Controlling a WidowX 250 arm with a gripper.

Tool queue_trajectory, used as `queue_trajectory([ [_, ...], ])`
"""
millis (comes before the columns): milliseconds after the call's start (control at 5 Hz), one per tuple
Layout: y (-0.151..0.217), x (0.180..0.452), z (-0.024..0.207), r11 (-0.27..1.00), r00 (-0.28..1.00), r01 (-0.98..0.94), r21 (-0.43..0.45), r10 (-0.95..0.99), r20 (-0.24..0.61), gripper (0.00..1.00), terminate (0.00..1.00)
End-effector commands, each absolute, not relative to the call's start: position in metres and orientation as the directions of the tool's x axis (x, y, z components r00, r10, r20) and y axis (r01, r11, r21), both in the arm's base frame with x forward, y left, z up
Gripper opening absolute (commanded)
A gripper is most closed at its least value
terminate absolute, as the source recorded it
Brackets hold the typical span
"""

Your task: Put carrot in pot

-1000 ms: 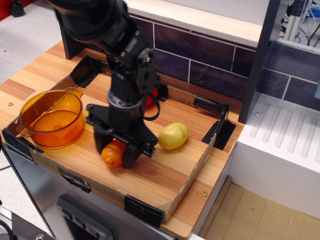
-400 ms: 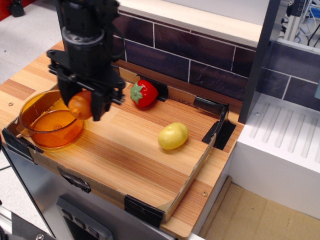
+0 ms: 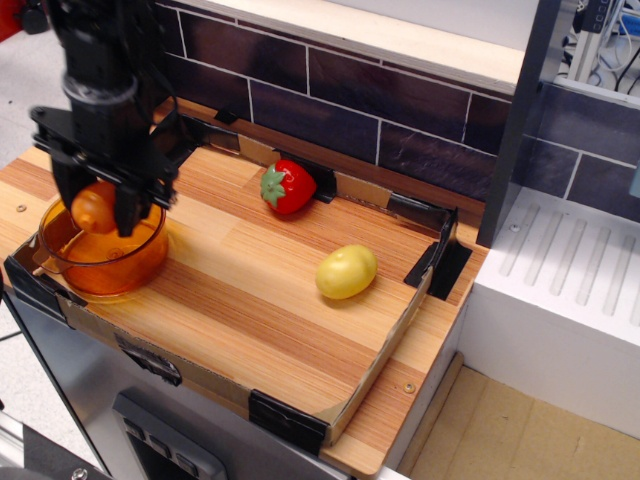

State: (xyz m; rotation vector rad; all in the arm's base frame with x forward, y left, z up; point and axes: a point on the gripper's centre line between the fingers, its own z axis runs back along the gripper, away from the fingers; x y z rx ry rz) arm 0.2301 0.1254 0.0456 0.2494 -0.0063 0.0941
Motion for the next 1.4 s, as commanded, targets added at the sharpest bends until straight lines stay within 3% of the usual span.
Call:
queue_trajectory([
  [0, 0.129, 0.23, 0.055, 0.968, 0.993, -0.114, 0.224, 0.106, 0.048, 1.0, 0.0],
  [200, 0.128, 0.231, 0.06, 0.97, 0.992, -0.12, 0.21, 0.109, 0.061, 1.0, 0.0],
  [400, 0.128, 0.232, 0.08, 0.969, 0.989, -0.146, 0.201, 0.135, 0.064, 1.0, 0.0],
  [800, 0.131, 0.239, 0.141, 0.972, 0.979, -0.196, 0.132, 0.187, 0.08, 1.0, 0.0],
  [1000, 0.131, 0.239, 0.141, 0.972, 0.979, -0.196, 0.132, 0.187, 0.08, 1.0, 0.0],
  [1200, 0.131, 0.239, 0.141, 0.972, 0.979, -0.196, 0.132, 0.187, 0.08, 1.0, 1.0],
])
